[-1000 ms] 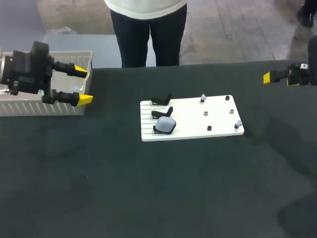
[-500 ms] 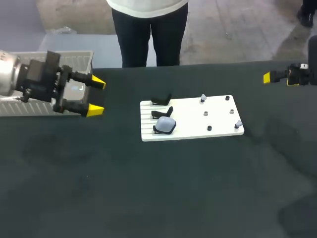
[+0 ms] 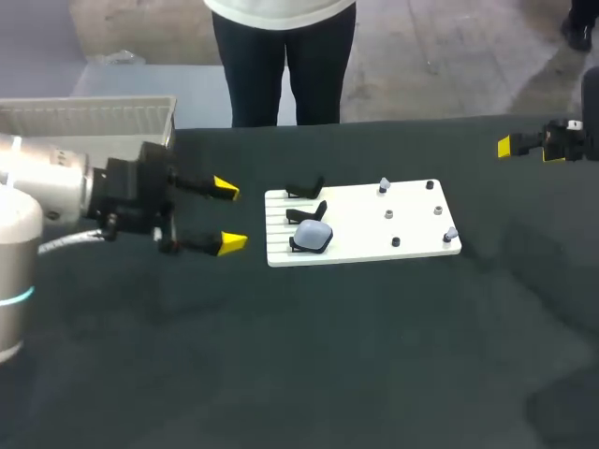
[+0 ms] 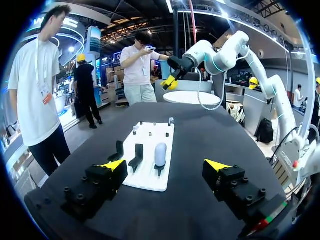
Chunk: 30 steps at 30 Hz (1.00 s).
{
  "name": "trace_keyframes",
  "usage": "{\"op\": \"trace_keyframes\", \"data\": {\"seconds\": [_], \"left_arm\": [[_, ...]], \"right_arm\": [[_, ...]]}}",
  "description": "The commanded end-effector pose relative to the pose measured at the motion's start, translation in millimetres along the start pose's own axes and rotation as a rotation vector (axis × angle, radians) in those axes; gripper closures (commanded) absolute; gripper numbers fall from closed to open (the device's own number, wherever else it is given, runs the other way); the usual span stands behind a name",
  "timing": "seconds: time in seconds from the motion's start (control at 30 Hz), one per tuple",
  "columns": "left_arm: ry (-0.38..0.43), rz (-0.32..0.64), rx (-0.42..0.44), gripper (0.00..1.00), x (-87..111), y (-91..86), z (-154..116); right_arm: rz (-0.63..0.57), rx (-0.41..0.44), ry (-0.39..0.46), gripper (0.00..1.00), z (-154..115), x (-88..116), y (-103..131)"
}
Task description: Pick up each earbud case from the left stands, insert the matching earbuds, close the lid, and place the case in the box.
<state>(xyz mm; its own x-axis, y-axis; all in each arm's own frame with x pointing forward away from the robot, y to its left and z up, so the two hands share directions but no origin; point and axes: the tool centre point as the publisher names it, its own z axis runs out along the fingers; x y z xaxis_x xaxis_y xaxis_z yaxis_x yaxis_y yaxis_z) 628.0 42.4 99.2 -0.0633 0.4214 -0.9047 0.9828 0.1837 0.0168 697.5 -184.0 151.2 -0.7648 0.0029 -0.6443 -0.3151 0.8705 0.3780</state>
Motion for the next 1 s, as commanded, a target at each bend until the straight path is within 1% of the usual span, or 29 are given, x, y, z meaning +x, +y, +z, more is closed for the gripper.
{"op": "trace_keyframes", "data": {"seconds": [0.03, 0.07, 0.6, 0.67, 0.87, 1.0], "left_arm": [[0.008, 0.002, 0.002, 0.0, 8.2, 5.5, 28], [0.0, -0.005, 0.014, 0.0, 7.8, 5.9, 30], [0.0, -0.005, 0.014, 0.0, 7.8, 5.9, 30], [0.006, -0.003, 0.017, 0.0, 8.7, 5.6, 35], [0.055, 0.002, 0.02, 0.0, 12.9, 6.4, 49], [0.099, 0.0, 0.0, 0.0, 15.0, 5.3, 60]], "right_arm": [[-0.001, -0.004, 0.001, 0.0, 1, 0, -1], [-0.001, -0.004, 0.001, 0.0, 1, 0, -1], [-0.001, -0.004, 0.001, 0.0, 1, 0, -1], [-0.001, -0.004, 0.001, 0.0, 1, 0, -1], [-0.001, -0.004, 0.001, 0.0, 1, 0, -1], [-0.001, -0.004, 0.001, 0.0, 1, 0, -1]]}}
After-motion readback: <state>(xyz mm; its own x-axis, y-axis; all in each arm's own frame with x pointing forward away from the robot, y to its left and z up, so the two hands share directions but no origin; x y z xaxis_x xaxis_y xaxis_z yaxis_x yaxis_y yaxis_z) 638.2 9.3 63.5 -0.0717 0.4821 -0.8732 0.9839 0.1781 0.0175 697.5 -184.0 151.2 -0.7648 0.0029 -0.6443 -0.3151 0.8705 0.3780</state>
